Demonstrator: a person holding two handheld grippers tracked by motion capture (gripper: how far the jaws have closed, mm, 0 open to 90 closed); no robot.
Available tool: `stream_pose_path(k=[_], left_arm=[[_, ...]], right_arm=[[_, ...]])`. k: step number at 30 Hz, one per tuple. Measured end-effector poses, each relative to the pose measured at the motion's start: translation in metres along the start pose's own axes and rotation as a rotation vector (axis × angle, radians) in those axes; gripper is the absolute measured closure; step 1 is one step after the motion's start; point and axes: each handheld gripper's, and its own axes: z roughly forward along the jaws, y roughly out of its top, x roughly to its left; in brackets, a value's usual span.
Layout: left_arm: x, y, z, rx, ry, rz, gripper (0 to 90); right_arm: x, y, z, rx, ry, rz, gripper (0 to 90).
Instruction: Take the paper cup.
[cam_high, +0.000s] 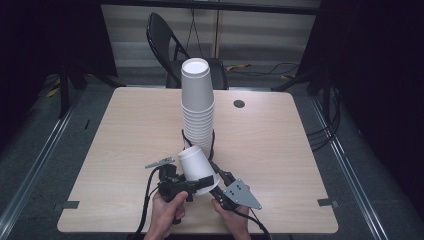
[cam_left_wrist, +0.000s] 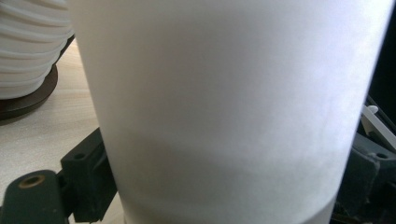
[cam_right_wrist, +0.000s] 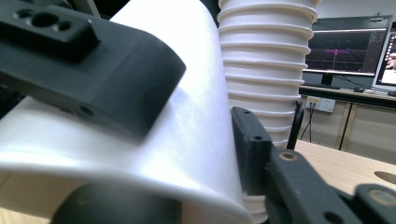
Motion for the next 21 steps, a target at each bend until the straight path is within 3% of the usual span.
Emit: stream_pose_path(k=[1, 3, 9, 13, 17, 21], left_arm=[[0.001, 0.000, 0.000, -0.003, -0.004, 0.010, 9.7], [0.001, -0.001, 0.000, -0.013, -0.008, 0.010, 9.5], [0.004, 0.001, -0.001, -0.027, -0.004, 0.067, 7.6], [0.004, 0.004, -0.001, -0.036, 0.012, 0.078, 6.8], [0.007, 0.009, -0.004, -0.068, 0.005, 0.064, 8.5], [0.008, 0.014, -0.005, -0.065, 0.017, 0.093, 7.7]], right_arm=[[0.000, 0.000, 0.000, 0.000, -0.008, -0.004, 80.2], [-0.001, 0.000, -0.001, 0.000, -0.005, 0.000, 81.4], [-0.001, -0.002, -0.001, 0.013, 0.005, 0.002, 83.4], [-0.001, -0.002, -0.002, 0.021, 0.007, 0.006, 83.8], [-0.001, -0.001, -0.003, 0.029, 0.013, 0.008, 84.5], [-0.001, -0.001, -0.004, 0.046, 0.020, 0.012, 84.9]])
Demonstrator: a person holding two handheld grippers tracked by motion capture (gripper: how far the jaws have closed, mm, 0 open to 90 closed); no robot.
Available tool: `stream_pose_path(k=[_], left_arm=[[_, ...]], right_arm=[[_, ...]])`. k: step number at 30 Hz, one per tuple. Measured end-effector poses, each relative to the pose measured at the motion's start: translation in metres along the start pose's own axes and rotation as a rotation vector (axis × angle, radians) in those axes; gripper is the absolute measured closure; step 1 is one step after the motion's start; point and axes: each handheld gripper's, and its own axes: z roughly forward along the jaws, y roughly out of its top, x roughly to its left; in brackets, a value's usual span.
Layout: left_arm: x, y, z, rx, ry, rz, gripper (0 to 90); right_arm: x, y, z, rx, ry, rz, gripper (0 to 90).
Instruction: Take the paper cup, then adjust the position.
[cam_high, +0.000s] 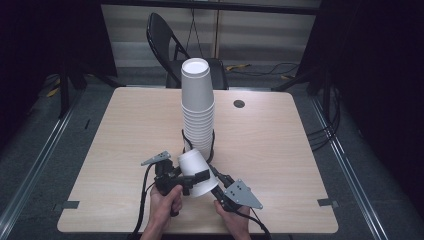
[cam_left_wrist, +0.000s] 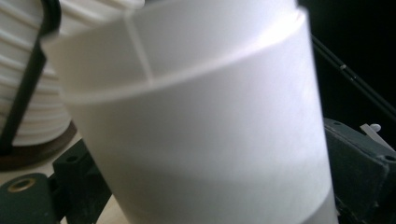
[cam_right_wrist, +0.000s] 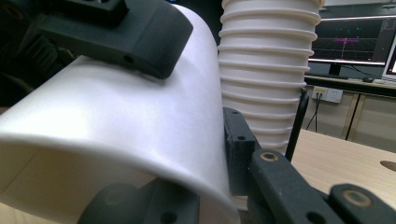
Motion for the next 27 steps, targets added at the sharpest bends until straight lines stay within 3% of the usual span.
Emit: stream_pose_path(k=[5, 8, 12, 14, 16, 18, 21, 23, 27], left_arm=[[0.005, 0.008, -0.003, -0.037, 0.008, -0.012, 8.7], [0.008, 0.010, -0.003, -0.047, 0.007, 0.002, 8.5], [0.010, 0.012, -0.003, -0.043, 0.041, 0.073, 6.2], [0.008, 0.013, -0.006, -0.059, 0.100, 0.127, 6.4], [0.008, 0.015, -0.009, -0.085, 0.096, 0.129, 10.4], [0.008, 0.018, -0.012, -0.094, 0.099, 0.161, 16.5], [0.008, 0.020, -0.018, -0.122, 0.111, 0.215, 13.8], [0.010, 0.020, -0.021, -0.129, 0.106, 0.233, 15.1], [0.013, 0.018, -0.022, -0.124, 0.141, 0.272, 17.5]], right_arm=[[0.000, 0.001, -0.003, 0.006, 0.005, 0.007, 85.9], [0.000, 0.002, -0.005, 0.019, 0.010, 0.007, 86.1], [-0.001, 0.001, -0.006, 0.050, 0.016, 0.015, 86.2], [0.000, 0.001, -0.006, 0.063, 0.024, 0.016, 86.6], [0.000, 0.000, -0.008, 0.075, 0.026, 0.019, 86.6], [-0.001, -0.001, -0.010, 0.081, 0.026, 0.025, 86.6], [-0.004, -0.001, -0.012, 0.103, 0.025, 0.036, 86.6], [-0.006, -0.002, -0.013, 0.126, 0.023, 0.038, 86.6], [-0.010, -0.001, -0.014, 0.157, 0.023, 0.040, 86.6]])
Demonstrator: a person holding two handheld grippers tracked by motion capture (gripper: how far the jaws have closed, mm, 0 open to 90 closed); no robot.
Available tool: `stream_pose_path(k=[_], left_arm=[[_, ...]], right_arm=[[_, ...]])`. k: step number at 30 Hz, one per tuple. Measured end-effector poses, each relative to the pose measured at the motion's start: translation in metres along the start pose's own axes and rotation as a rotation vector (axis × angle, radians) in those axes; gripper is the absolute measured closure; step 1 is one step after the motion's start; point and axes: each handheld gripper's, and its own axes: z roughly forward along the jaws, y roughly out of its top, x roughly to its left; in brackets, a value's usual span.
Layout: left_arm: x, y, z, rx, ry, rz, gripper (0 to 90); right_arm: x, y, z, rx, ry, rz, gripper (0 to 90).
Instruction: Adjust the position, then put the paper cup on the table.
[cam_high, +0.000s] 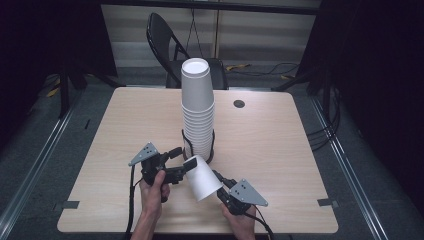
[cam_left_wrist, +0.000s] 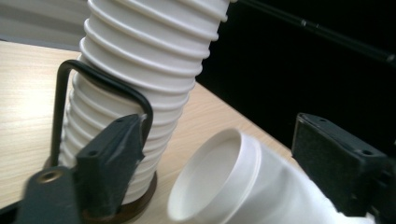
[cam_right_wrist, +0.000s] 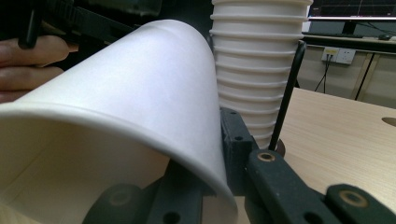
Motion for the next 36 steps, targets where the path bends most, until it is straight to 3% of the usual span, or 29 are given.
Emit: stream_pose_path(k=[7, 12, 14, 18, 25, 36], left_arm=[[-0.004, -0.004, -0.003, 0.018, 0.048, 0.100, 15.9], [-0.006, -0.009, -0.009, 0.036, 0.083, 0.203, 15.7], [-0.007, -0.009, -0.013, 0.042, 0.092, 0.242, 15.6], [-0.006, -0.009, -0.019, 0.055, 0.087, 0.326, 15.6], [-0.012, -0.016, -0.019, 0.128, 0.096, 0.464, 15.6], [-0.022, -0.028, -0.011, 0.219, 0.065, 0.639, 15.7]], right_arm=[[-0.006, 0.001, 0.000, 0.049, 0.006, 0.005, 86.6], [-0.010, 0.002, 0.000, 0.098, 0.000, -0.017, 86.6], [-0.011, 0.002, 0.000, 0.107, -0.001, -0.005, 86.6], [-0.015, 0.004, -0.003, 0.125, 0.002, 0.000, 86.6], [-0.024, 0.008, -0.010, 0.173, 0.026, 0.021, 86.6], [-0.038, 0.021, -0.010, 0.262, 0.073, 0.047, 86.7]])
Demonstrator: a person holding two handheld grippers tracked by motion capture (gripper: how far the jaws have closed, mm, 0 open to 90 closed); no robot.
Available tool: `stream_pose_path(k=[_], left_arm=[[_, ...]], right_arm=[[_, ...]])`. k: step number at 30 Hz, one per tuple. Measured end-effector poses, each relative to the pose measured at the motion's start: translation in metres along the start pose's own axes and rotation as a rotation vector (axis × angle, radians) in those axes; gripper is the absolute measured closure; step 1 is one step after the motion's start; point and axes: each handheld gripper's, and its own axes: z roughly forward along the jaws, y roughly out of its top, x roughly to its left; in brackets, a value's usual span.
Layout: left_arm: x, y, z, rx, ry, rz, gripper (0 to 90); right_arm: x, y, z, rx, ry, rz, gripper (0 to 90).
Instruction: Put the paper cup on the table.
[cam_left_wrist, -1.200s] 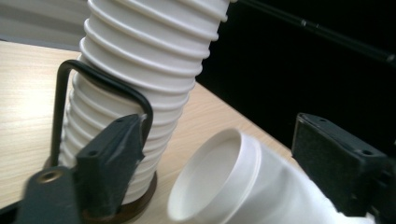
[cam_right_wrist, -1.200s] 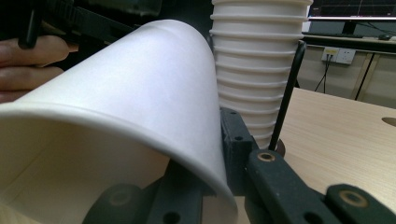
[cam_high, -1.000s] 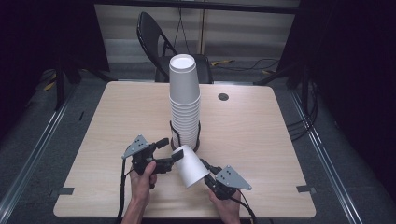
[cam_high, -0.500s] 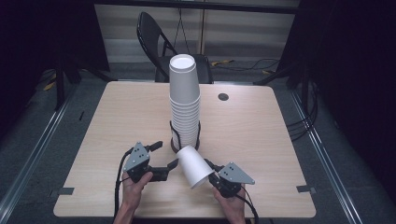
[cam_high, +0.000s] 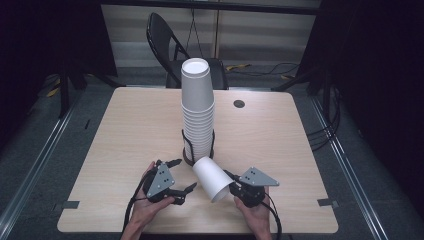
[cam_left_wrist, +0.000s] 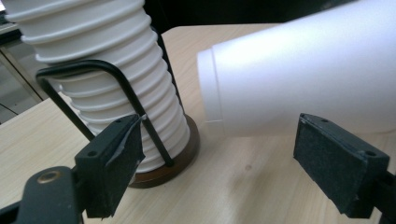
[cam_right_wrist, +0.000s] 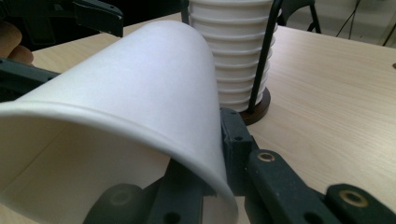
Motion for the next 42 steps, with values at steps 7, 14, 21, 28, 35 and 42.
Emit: stream_pose_path(k=[7, 14, 21, 28, 35, 42], left_arm=[[-0.010, 0.000, 0.002, 0.011, -0.019, 0.127, 15.8], [-0.021, 0.002, 0.009, 0.047, -0.012, 0.230, 15.8], [-0.024, 0.005, 0.009, 0.046, -0.012, 0.284, 15.0], [-0.030, 0.004, 0.012, 0.064, 0.010, 0.347, 11.2], [-0.034, 0.006, 0.016, 0.092, 0.036, 0.377, 5.1], [-0.048, 0.014, 0.021, 0.110, 0.047, 0.441, 3.5]], right_arm=[[-0.003, 0.009, 0.002, 0.061, 0.064, -0.009, 86.7], [-0.005, 0.018, 0.002, 0.119, 0.111, 0.000, 86.9], [-0.007, 0.024, 0.004, 0.156, 0.135, 0.001, 86.9], [-0.008, 0.031, 0.008, 0.219, 0.164, -0.019, 87.0], [-0.006, 0.036, 0.013, 0.243, 0.180, -0.023, 87.0], [-0.005, 0.039, 0.019, 0.249, 0.185, -0.008, 87.9]])
